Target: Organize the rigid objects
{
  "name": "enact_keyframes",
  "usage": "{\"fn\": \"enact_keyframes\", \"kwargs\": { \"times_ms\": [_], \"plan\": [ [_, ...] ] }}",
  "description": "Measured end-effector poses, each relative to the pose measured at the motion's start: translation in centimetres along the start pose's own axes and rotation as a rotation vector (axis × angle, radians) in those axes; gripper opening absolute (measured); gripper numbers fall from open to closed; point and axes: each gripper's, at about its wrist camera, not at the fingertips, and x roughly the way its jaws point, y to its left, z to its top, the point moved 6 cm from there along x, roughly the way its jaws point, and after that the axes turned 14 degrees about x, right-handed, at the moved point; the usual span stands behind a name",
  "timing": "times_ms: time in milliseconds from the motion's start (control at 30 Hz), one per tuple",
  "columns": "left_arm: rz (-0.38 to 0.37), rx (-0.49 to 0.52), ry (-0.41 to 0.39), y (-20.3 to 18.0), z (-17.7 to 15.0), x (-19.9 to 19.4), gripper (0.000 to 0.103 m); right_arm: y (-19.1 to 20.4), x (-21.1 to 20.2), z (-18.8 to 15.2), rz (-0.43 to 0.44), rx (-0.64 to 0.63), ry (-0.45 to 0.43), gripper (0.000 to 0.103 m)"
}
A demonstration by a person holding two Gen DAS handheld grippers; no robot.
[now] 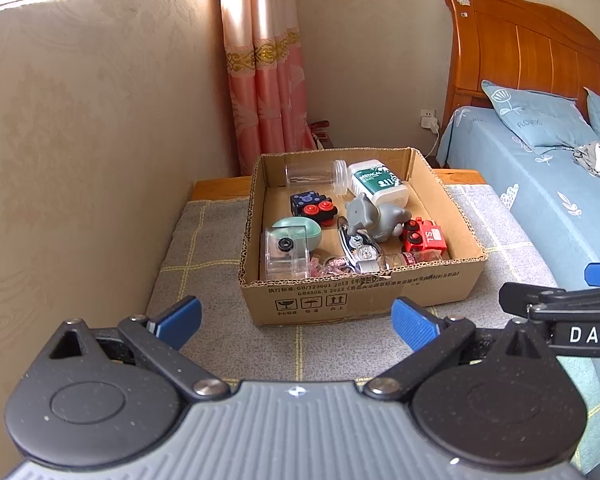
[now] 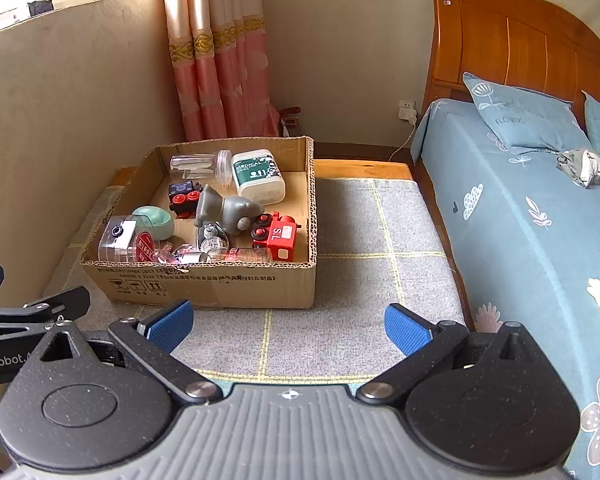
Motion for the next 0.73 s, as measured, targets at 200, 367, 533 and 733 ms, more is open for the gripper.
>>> {"fn": "enact_keyframes", "kwargs": {
  "times_ms": [200, 367, 533, 733],
  "plan": [
    [0.0, -0.001, -0.003, 0.09, 0.02, -0.1, 0.101, 0.08, -0.29, 0.07, 0.002, -0.003, -0.006, 0.103],
    [0.0, 0.0, -0.003, 0.09, 0.05, -0.17, 0.101, 0.05, -0.54, 0.12, 0.003, -0.005, -0.012, 0.103],
    [0.0, 0.0, -0.003, 0.0, 0.18, -0.28, 0.101, -0.03, -0.64, 0.25, 0.005, -0.002, -0.016, 0.103],
    [-0.001, -0.005, -0.001, -0.09, 0.37, -0.45, 0.101, -0.11, -0.75, 0.25, 0.004, -0.002, -0.018, 0.103]
  ]
}}
